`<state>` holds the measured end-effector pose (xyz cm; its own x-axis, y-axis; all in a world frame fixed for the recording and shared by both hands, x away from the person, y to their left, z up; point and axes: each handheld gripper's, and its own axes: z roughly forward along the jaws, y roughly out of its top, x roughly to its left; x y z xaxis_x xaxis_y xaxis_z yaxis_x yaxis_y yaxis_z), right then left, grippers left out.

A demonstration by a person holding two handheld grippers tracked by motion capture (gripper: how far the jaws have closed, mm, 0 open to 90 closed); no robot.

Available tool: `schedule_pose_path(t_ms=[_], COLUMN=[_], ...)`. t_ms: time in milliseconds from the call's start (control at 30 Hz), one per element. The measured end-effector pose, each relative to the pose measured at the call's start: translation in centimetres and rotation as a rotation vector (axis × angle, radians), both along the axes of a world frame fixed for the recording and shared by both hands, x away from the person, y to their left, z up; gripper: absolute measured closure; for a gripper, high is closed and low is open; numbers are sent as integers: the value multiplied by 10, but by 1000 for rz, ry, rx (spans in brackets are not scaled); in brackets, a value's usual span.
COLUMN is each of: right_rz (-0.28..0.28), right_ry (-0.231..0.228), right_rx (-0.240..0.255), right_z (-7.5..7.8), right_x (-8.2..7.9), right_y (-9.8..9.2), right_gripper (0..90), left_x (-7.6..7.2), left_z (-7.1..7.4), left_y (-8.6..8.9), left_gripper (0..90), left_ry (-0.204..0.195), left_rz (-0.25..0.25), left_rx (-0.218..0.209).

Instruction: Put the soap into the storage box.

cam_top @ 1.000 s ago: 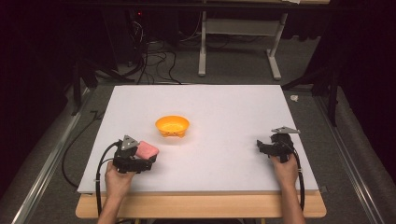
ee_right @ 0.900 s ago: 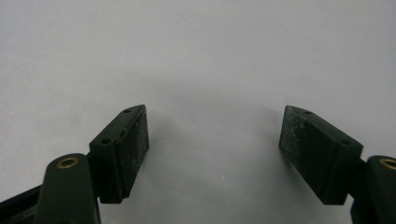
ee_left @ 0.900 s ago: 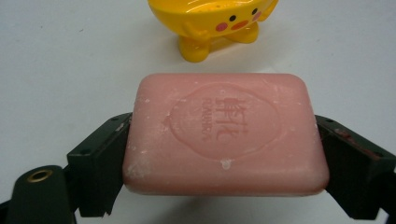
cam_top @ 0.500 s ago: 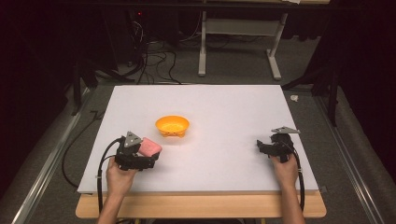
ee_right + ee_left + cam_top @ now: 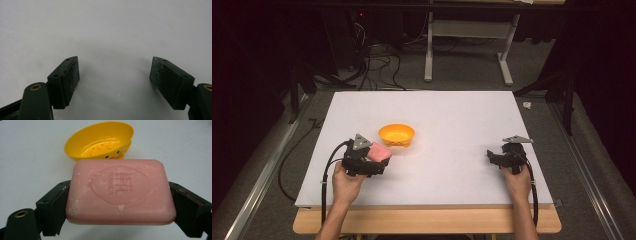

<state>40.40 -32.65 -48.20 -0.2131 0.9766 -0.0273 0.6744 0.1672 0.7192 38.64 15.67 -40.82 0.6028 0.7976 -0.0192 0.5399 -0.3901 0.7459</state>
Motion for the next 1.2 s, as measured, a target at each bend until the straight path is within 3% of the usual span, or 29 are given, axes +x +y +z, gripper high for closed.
schedule_pose_path(t_ms=[300, 600, 900, 1033, 1200], right_rz=[0, 0, -2, -3, -2], right_ry=[0, 0, 0, 0, 0], right_rx=[0, 0, 3, 3, 3], right_z=[0, 0, 0, 0, 0], right_x=[0, 0, 0, 0, 0], right_y=[0, 0, 0, 0, 0], right_gripper=[243, 243, 243, 243, 242], left_x=[8, 18, 29, 35, 43], left_z=[7, 10, 13, 16, 19], left_y=[-6, -14, -21, -21, -23], left_gripper=[138, 138, 138, 137, 137], left_ry=[2, 3, 24, 44, 52], left_rz=[2, 27, 9, -5, 5], left_rx=[-19, 17, -13, -58, -43])
